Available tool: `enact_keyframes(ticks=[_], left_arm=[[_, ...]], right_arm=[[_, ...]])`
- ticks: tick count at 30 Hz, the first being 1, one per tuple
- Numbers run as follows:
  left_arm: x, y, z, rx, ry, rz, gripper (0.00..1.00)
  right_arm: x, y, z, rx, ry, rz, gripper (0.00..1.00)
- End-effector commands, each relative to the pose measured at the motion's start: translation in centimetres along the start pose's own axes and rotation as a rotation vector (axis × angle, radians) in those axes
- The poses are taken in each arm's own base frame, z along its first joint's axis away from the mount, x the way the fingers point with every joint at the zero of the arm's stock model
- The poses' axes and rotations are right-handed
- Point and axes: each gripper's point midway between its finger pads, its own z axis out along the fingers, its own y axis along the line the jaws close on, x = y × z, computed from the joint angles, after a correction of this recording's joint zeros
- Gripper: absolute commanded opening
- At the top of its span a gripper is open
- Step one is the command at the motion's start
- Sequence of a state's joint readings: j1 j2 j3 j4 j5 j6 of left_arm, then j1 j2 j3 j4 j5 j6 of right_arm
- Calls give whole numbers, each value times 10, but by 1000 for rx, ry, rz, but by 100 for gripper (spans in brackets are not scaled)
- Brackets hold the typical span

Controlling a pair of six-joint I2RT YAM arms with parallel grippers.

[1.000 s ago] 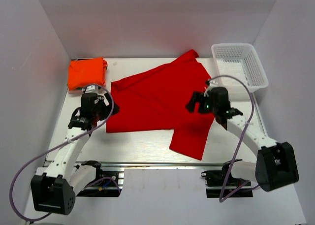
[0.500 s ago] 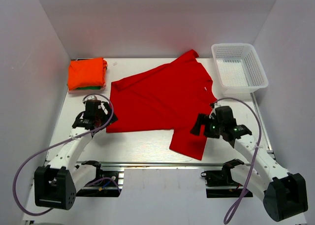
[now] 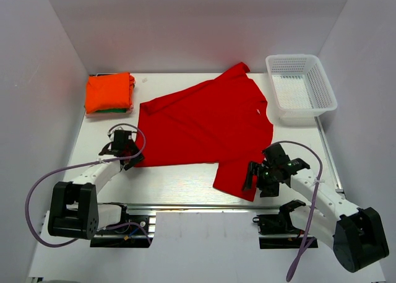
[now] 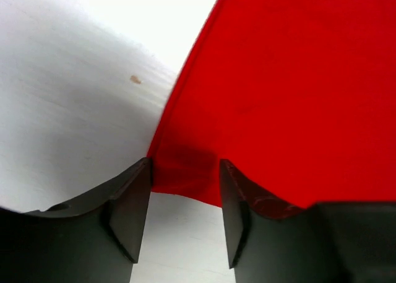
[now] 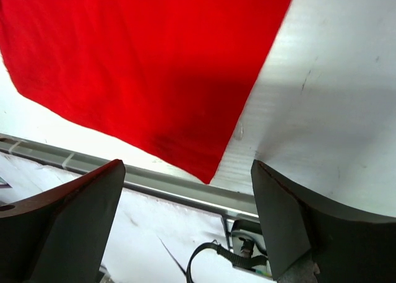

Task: Fold and stack the t-shirts
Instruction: Flatten out the tshirt

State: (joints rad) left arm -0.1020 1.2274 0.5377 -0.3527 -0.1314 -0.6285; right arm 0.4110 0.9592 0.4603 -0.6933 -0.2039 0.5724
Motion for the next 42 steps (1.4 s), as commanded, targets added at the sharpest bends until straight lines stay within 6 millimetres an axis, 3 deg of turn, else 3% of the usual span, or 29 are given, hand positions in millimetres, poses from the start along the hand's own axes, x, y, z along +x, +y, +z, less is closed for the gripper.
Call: enact_keyframes(ticks=[1,2,9,13,19,25,27,28,31,33,34,38,39,40,41,42], left_arm=[[3,6,7,0,-10,-15,52],[4,4,6,8,-4,-15,43],[15,11,7,6,25,-9,29],[28,16,7,-8,71,-9,0],[56,33,-7,-82,188,-52,0],[68,50,-25,-159,205,-118,0],[61,45,-28,-133,172,-133,35],[61,41,-30,-113,170,-127,47],[36,30,-38,-89,93,-115,80],[3,17,-49,-60,3,-105,100],[-21,6,-56,-38,-63,-115,100],[-78,-39,-59,102,-189,-34,100],[-88,-51,-46,117,-192,-5,100],[-107,-70,-48,169,-213,70,100],[-116,-78,-40,179,-213,113,100],[-124,-84,-32,175,-212,136,100]], right_arm=[[11,-4,1,33,44,48,88],[11,-3,1,34,41,50,88],[8,-8,7,86,14,92,86],[8,-12,12,119,19,103,85],[-6,-9,9,133,-52,120,84],[-24,-1,-3,111,-135,104,84],[-34,7,-8,87,-161,50,84],[-41,13,-13,75,-181,12,86],[-60,28,-26,40,-240,-60,90],[-71,36,-31,13,-282,-108,90],[-81,46,-34,-19,-322,-132,90],[-107,73,-35,-91,-398,-219,90],[-111,78,-35,-106,-406,-239,90],[-110,79,-25,-102,-376,-263,90],[-118,95,-26,-159,-400,-298,90],[-121,98,-24,-170,-397,-306,90]])
